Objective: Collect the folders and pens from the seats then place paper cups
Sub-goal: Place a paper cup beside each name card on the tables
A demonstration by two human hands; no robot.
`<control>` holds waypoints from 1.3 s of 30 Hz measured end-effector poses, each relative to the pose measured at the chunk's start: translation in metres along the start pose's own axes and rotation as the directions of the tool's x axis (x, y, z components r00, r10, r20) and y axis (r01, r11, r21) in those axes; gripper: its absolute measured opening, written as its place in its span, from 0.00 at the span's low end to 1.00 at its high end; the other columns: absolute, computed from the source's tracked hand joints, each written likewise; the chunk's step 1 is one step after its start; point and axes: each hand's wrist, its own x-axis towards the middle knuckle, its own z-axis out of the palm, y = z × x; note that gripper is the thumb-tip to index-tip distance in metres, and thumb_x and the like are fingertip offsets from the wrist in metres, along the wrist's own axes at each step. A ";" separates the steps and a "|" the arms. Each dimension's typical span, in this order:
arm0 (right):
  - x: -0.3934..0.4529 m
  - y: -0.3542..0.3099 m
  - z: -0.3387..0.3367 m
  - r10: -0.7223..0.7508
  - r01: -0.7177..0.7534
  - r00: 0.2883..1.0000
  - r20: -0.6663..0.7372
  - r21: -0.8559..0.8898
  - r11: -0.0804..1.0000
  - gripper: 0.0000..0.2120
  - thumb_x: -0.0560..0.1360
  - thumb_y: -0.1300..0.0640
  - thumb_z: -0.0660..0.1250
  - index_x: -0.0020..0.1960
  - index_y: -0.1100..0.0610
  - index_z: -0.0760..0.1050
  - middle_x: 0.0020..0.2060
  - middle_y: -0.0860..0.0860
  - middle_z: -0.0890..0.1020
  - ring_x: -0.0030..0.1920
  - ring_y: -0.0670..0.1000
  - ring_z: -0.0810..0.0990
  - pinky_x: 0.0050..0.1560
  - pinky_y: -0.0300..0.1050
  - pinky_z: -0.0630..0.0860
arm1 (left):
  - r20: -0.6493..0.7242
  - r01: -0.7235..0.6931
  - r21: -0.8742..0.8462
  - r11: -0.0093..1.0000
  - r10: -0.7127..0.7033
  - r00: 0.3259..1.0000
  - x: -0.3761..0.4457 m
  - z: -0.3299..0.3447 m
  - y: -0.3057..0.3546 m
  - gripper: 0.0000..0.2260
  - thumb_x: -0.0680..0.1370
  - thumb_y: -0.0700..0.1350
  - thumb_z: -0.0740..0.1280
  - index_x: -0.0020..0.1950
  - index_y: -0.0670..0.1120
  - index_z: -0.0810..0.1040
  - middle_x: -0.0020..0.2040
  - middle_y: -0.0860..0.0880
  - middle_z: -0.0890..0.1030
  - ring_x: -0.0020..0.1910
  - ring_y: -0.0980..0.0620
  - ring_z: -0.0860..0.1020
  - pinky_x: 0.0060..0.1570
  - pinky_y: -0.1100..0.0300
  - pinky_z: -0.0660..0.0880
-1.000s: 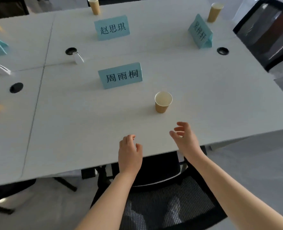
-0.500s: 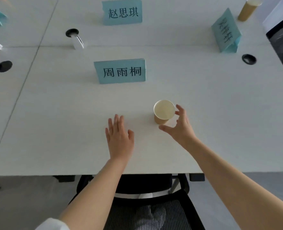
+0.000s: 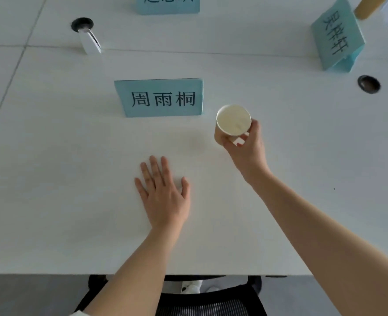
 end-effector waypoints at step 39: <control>-0.156 0.062 -0.124 0.241 -0.226 0.968 0.066 -0.185 0.956 0.22 0.80 0.61 0.59 0.72 0.54 0.62 0.66 0.51 0.72 0.64 0.50 0.71 0.63 0.45 0.70 | 0.301 -0.096 0.063 0.993 0.073 0.951 -0.036 -0.048 0.023 0.26 0.81 0.50 0.58 0.76 0.40 0.60 0.79 0.40 0.56 0.77 0.38 0.55 0.69 0.45 0.63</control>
